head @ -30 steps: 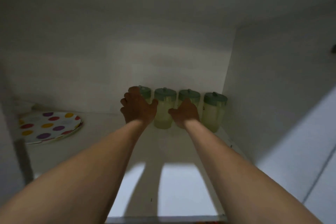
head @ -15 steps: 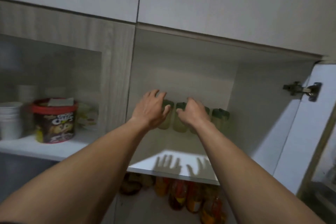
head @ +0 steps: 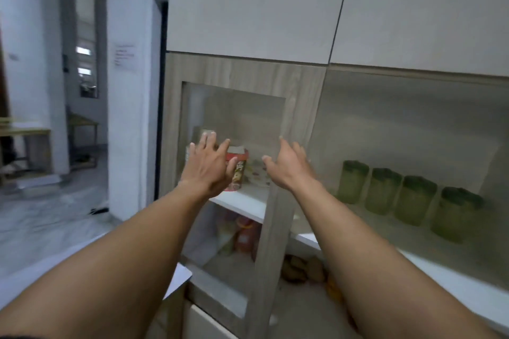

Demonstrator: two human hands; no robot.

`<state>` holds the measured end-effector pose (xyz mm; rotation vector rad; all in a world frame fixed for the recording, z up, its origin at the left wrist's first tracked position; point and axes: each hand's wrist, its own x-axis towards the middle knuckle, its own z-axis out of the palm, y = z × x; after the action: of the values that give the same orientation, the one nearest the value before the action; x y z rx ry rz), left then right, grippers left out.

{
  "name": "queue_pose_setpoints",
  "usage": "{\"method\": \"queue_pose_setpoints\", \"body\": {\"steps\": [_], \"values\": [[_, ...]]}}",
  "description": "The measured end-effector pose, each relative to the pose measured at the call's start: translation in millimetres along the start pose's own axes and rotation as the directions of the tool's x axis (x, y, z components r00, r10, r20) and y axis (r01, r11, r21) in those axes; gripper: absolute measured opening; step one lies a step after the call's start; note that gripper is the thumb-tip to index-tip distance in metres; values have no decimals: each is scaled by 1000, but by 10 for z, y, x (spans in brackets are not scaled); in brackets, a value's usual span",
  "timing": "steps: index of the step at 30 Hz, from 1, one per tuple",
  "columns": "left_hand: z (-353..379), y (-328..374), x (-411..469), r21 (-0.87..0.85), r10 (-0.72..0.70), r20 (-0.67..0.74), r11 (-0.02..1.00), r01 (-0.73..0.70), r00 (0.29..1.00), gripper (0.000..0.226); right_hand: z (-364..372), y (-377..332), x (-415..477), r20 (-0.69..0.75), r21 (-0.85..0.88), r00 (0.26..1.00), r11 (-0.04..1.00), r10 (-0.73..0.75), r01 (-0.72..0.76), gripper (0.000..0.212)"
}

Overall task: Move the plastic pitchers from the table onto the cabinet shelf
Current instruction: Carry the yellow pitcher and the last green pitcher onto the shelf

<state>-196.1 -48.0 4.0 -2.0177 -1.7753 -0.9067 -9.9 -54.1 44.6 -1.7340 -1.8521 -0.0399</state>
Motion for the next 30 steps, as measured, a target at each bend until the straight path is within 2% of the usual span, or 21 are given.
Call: {"method": "queue_pose_setpoints", "body": {"steps": [4,7,15,22,30], "values": [[-239,-594,-564,113,-151,58,983,144,987,65,367,-548,-239,61,55,993,993,-104,101,77],[-467,-1055,-959,167,-286,41,947,276,957,65,692,-1050,-455,101,105,970,972,-219,208,75],[-1173,-2195,-2035,312,-517,-46,806,504,855,67,1384,-2436,-1248,258,234,851,884,-458,405,75],[-1757,-2964,-2981,344,-647,-78,696,630,758,66,1899,-3512,-1942,344,348,747,816,-569,461,77],[-2229,-3909,-3983,314,-754,-157,575,756,638,66,2452,-4579,-2767,366,480,672,749,-643,456,69]]}}
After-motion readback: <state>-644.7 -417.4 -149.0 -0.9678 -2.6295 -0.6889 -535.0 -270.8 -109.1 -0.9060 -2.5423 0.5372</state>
